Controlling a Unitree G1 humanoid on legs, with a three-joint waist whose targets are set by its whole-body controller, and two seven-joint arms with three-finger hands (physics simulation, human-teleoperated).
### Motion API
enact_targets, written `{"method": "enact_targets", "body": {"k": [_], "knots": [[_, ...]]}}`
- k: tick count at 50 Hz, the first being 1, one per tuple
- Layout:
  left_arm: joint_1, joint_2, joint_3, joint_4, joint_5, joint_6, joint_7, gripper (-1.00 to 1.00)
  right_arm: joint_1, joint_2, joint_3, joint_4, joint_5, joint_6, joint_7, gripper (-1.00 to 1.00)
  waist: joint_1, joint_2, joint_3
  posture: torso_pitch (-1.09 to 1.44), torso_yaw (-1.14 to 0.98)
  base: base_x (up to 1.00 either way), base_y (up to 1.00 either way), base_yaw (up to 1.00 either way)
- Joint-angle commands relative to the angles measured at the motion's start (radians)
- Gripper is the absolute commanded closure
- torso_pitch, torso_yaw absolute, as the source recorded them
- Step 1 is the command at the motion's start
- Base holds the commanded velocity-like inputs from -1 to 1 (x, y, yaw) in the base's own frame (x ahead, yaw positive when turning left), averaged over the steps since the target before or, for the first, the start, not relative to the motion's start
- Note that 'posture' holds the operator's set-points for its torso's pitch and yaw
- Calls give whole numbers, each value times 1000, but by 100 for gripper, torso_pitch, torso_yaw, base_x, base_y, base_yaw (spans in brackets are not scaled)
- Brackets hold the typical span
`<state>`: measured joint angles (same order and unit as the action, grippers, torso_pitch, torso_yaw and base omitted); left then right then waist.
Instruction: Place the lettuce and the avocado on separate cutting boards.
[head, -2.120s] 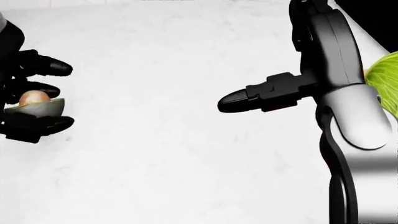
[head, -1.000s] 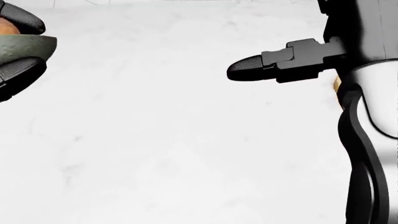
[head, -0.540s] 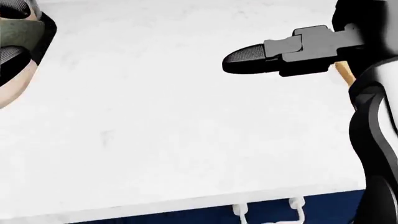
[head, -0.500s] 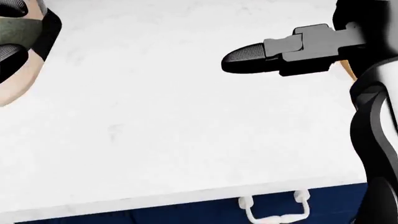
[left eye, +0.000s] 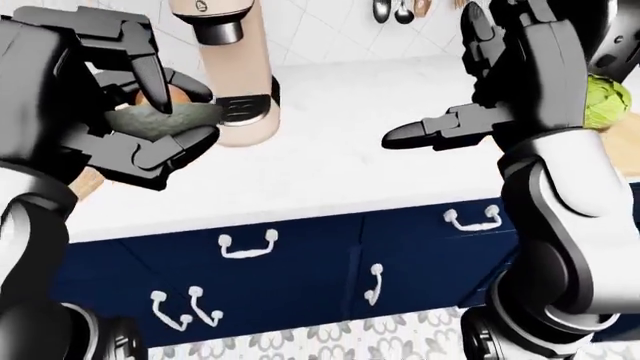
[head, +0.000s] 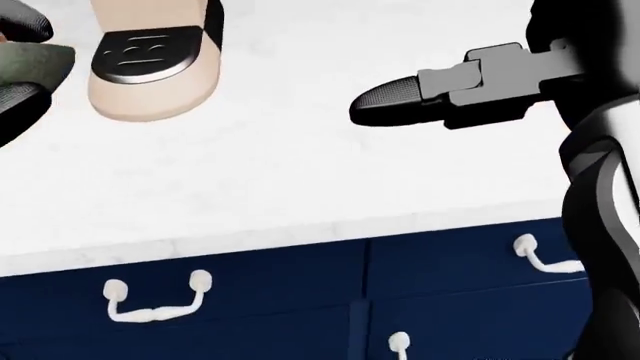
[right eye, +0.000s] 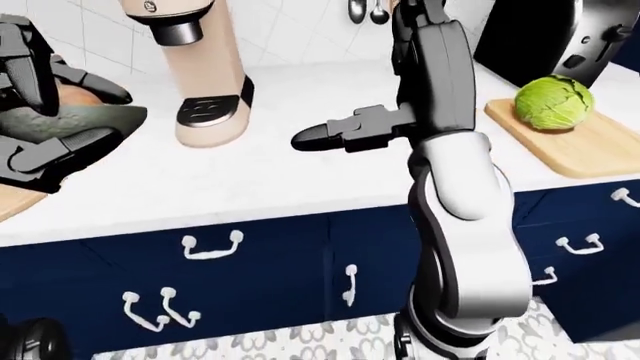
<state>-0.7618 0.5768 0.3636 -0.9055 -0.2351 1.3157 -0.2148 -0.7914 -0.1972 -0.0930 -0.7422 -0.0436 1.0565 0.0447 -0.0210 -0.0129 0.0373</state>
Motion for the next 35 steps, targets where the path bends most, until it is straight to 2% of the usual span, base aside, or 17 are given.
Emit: {"method": "enact_targets", "body": {"k": [1, 3, 4, 5, 6, 8, 12, 15, 16, 18, 21, 22, 27, 30, 32, 34, 35], "knots": [[-20, 13, 25, -6, 17, -38, 24, 100, -27, 1, 7, -25, 5, -36, 2, -100, 3, 12, -8, 0, 0, 0, 37, 0], [-13, 12, 25, -7, 14, -41, 28, 100, -23, 3, 7, -25, 7, -41, 3, -100, -3, 70, 6, 0, 0, 0, 36, 0], [-12, 13, 27, -8, 13, -42, 28, 100, -22, 1, 8, -22, 6, -45, 3, -100, 4, 137, -11, 0, 0, 1, 36, 0], [-12, 15, 28, -7, 11, -42, 29, 100, -23, 2, 8, -20, 6, -46, 3, -100, 0, 103, -3, 0, 0, 3, 35, 0], [-11, 15, 29, -8, 9, -42, 30, 100, -22, 3, 9, -21, 6, -48, 4, -100, 4, 105, 3, 0, 0, 2, 35, 0], [-7, 14, 33, -16, 4, -37, 32, 100, -18, -2, 14, -22, 3, -53, 8, -100, 10, 81, 0, 0, 0, 7, 35, 0], [-10, 17, 32, -12, -2, -38, 38, 100, -19, 1, 11, -26, 2, -50, 13, -100, 3, 40, 23, 0, 0, 12, 32, 0], [-7, 19, 33, -11, -5, -40, 40, 100, -17, 0, 14, -24, -1, -54, 16, -100, -1, 26, 17, 0, 0, 11, 17, 0], [-7, 19, 33, -11, -7, -40, 41, 100, -19, 2, 14, -22, -1, -55, 16, -100, 0, 15, 34, 0, 0, 4, 0, 0], [-7, 20, 33, -10, -9, -41, 42, 100, -16, 1, 13, -21, -3, -58, 18, -100, 11, 10, 30, 0, 0, 4, 0, 0], [-13, 24, 34, -7, -14, -38, 45, 100, -25, -5, 13, -24, -9, -50, 23, -100, 30, -34, 16, 0, 0, 2, 0, 0], [-15, 25, 31, -5, -15, -39, 47, 100, -22, -8, 17, -22, -14, -54, 25, -100, 23, -3, 14, 0, 0, 3, 5, 0], [-24, 26, 18, 8, -17, -46, 55, 100, -26, -6, 15, -10, -22, -60, 33, -100, 30, -3, -2, 0, 0, 14, 12, 0], [-27, 25, 16, 10, -18, -46, 56, 100, -31, -3, 17, -8, -24, -61, 35, -100, 20, 18, 14, 0, 0, 27, 25, 0], [-23, 26, 17, 9, -17, -48, 56, 100, -29, -1, 16, -13, -25, -61, 37, -100, 8, 48, 15, 0, 0, 28, 26, 0], [-19, 25, 17, 9, -16, -51, 56, 100, -26, -2, 20, -14, -30, -64, 41, -100, -4, 111, 1, 0, 0, 32, 26, 0], [-15, 24, 18, 8, -15, -53, 56, 100, -25, -1, 21, -14, -31, -64, 42, -100, -3, 136, 7, 0, 0, 41, 34, 0]]}}
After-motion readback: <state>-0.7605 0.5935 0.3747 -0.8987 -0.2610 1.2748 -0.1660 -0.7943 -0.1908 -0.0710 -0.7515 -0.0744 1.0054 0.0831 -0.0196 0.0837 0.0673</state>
